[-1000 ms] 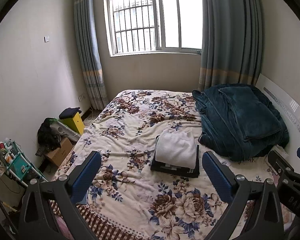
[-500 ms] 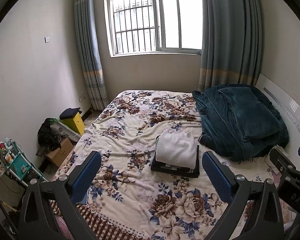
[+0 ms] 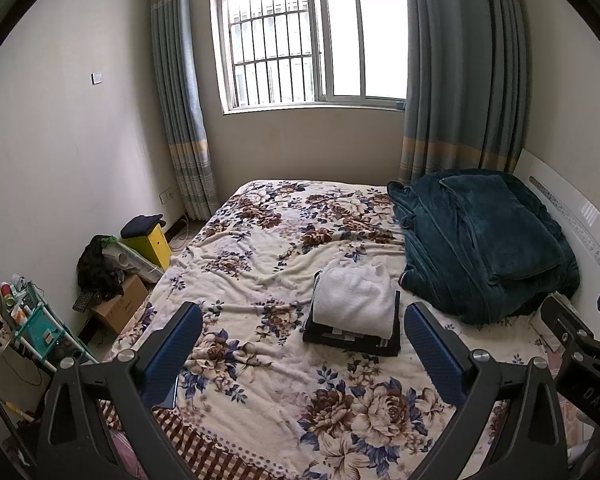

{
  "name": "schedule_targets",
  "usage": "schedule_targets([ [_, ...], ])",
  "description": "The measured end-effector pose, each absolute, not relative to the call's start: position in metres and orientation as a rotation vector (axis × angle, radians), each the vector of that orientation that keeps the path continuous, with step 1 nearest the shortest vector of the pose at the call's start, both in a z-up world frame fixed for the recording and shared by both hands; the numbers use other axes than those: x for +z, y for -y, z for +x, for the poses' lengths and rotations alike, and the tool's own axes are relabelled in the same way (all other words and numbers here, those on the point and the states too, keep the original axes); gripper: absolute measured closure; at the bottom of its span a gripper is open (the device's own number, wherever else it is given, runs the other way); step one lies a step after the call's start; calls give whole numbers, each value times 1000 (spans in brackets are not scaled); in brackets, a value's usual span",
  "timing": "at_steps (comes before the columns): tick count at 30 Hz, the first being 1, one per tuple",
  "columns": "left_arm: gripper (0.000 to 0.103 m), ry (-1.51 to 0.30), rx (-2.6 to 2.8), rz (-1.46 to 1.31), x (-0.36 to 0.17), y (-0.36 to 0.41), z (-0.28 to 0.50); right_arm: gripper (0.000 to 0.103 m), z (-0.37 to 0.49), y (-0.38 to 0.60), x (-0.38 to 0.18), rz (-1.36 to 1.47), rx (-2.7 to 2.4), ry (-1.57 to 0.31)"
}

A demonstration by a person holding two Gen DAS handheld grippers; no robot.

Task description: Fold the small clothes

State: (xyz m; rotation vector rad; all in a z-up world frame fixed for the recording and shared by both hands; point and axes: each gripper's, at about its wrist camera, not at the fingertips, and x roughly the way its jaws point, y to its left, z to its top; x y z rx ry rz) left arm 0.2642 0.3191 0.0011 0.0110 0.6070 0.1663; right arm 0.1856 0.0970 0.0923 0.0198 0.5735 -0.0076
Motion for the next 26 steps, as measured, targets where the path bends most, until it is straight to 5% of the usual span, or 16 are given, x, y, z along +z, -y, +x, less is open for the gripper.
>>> schedule_targets([
  [26, 0, -620, 171, 11, 7, -326, 257, 0, 189, -98, 94, 11, -14, -580],
])
